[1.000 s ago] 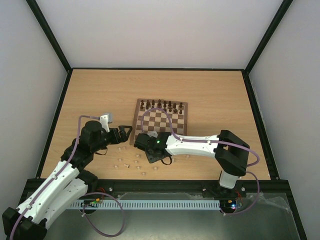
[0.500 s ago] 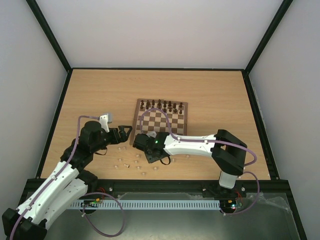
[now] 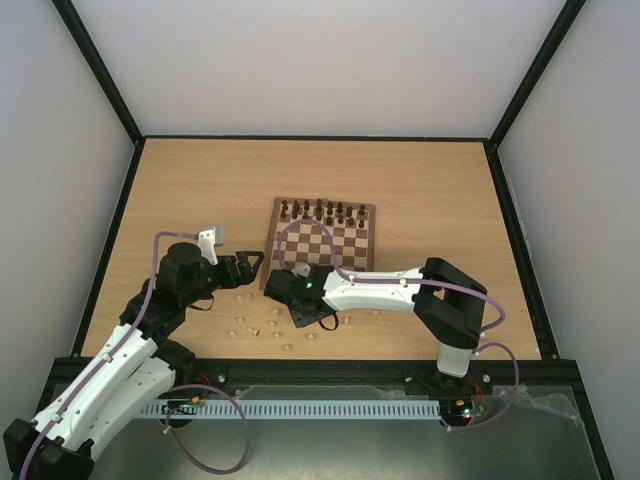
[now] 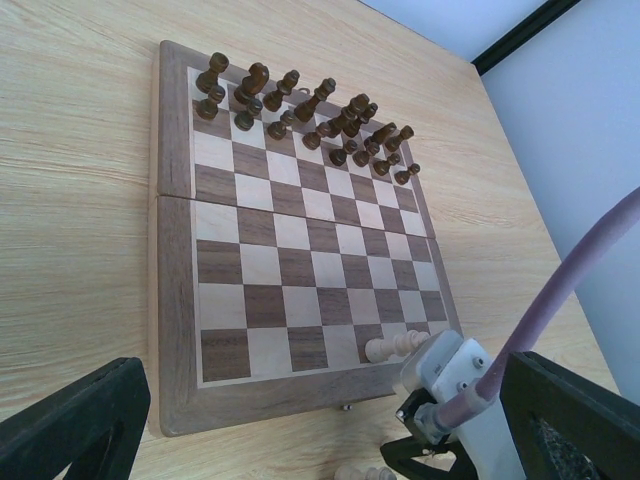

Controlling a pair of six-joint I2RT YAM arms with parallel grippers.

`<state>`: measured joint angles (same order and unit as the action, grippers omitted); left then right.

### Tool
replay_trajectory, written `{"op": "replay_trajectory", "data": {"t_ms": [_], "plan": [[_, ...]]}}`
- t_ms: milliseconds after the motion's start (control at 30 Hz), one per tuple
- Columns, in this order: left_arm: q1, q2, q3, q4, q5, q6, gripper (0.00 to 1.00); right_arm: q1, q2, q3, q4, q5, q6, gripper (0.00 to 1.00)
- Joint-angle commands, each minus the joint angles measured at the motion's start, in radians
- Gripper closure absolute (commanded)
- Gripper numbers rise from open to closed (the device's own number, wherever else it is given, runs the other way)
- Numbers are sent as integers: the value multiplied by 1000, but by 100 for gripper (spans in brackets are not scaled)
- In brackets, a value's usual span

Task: Set up the chess pieces on the board
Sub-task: Pick up the chess piece at the center of the board.

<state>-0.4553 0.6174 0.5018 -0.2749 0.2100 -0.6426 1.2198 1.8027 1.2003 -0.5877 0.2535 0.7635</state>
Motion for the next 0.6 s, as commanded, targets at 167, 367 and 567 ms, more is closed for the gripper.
{"op": "replay_trajectory", "data": {"t_ms": [167,367,567], "plan": [[0,-6,-15,10,14,6,1,-6,37,-6,-2,-1,-6,71],[0,0,-16,11,9,6,1,-11,43,-24,11,-2,-7,74],[0,4,-15,11,8,6,1,-12,57,-31,12,5,-9,75]]}}
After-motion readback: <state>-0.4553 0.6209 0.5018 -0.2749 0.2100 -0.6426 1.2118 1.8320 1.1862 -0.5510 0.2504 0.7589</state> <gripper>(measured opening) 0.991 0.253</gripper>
